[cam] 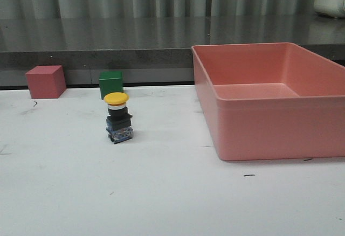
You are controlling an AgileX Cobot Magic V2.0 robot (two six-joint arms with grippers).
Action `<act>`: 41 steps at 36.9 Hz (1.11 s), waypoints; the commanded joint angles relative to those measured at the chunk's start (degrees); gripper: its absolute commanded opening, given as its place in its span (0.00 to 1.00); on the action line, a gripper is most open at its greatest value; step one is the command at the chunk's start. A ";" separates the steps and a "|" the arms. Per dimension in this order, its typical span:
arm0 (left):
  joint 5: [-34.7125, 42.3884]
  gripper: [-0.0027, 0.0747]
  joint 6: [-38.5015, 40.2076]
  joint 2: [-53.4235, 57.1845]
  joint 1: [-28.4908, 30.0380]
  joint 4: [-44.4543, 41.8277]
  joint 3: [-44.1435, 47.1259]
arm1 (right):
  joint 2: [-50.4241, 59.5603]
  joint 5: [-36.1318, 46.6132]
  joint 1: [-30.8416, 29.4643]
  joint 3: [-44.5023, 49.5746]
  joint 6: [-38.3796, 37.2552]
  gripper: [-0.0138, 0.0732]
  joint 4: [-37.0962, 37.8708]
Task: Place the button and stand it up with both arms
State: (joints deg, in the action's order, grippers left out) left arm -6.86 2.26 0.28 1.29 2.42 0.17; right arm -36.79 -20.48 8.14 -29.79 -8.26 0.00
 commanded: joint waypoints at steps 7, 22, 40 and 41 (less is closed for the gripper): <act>5.03 0.01 0.62 1.34 -0.19 0.49 0.54 | 6.21 14.40 -2.00 6.45 3.38 0.09 2.86; 5.03 0.01 0.62 1.34 -0.19 0.49 0.54 | 31.81 16.53 -10.57 28.07 6.45 0.09 -3.07; 5.03 0.01 0.62 1.24 -0.19 0.49 0.54 | 38.43 13.06 -10.61 31.09 6.45 0.09 -3.07; 5.03 0.01 0.62 1.24 -0.19 0.49 0.54 | 38.43 13.06 -10.61 31.09 6.45 0.09 -3.07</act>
State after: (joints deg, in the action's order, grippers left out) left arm -6.77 2.34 0.28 1.29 2.42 0.17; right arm 0.56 -11.53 -2.16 1.54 -2.54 -2.99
